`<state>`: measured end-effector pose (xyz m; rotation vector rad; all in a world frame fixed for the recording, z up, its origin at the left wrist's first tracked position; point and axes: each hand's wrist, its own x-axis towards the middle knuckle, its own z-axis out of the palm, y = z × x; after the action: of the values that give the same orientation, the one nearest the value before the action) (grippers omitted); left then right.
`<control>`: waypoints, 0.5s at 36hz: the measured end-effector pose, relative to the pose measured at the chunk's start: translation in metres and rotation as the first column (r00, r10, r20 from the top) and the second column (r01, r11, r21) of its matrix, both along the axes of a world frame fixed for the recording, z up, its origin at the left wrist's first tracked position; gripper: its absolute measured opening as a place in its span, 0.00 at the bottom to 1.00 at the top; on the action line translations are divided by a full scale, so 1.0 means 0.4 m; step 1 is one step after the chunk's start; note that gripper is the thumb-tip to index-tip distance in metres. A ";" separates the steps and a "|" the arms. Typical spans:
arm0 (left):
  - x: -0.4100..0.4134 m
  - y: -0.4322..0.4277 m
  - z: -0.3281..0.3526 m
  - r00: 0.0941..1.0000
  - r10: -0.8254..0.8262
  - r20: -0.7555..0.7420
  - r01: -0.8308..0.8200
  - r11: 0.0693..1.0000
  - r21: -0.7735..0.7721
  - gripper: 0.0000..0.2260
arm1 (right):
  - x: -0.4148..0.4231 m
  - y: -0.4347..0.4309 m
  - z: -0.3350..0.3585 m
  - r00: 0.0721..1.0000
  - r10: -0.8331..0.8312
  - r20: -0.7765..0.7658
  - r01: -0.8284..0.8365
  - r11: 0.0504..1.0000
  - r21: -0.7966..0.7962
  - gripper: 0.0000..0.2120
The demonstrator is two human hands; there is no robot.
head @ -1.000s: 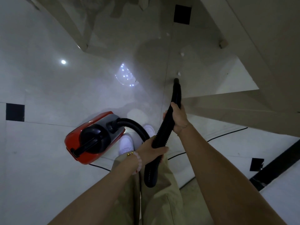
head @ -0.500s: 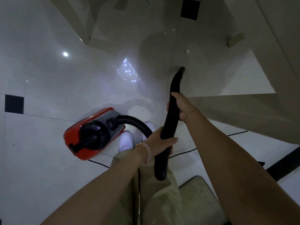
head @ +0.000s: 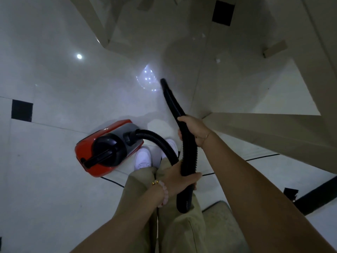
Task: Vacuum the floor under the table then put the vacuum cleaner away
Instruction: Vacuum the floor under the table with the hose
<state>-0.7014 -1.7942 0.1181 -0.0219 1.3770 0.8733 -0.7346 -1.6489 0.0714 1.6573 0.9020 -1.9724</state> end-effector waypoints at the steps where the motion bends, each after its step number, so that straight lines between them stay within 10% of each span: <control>1: 0.004 -0.006 0.004 1.000 0.005 0.001 -0.005 1.000 -0.002 0.08 | 0.002 -0.006 0.005 1.000 0.014 -0.005 -0.014 1.000 0.006 0.04; 18: -0.010 -0.072 0.000 0.998 -0.068 0.009 0.068 0.998 -0.012 0.08 | 0.028 -0.063 0.003 0.988 -0.147 -0.041 0.153 0.962 0.225 0.02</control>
<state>-0.7055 -1.8231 0.1182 0.0125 1.3677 0.8070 -0.7233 -1.6740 0.0726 1.8819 1.0746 -2.0557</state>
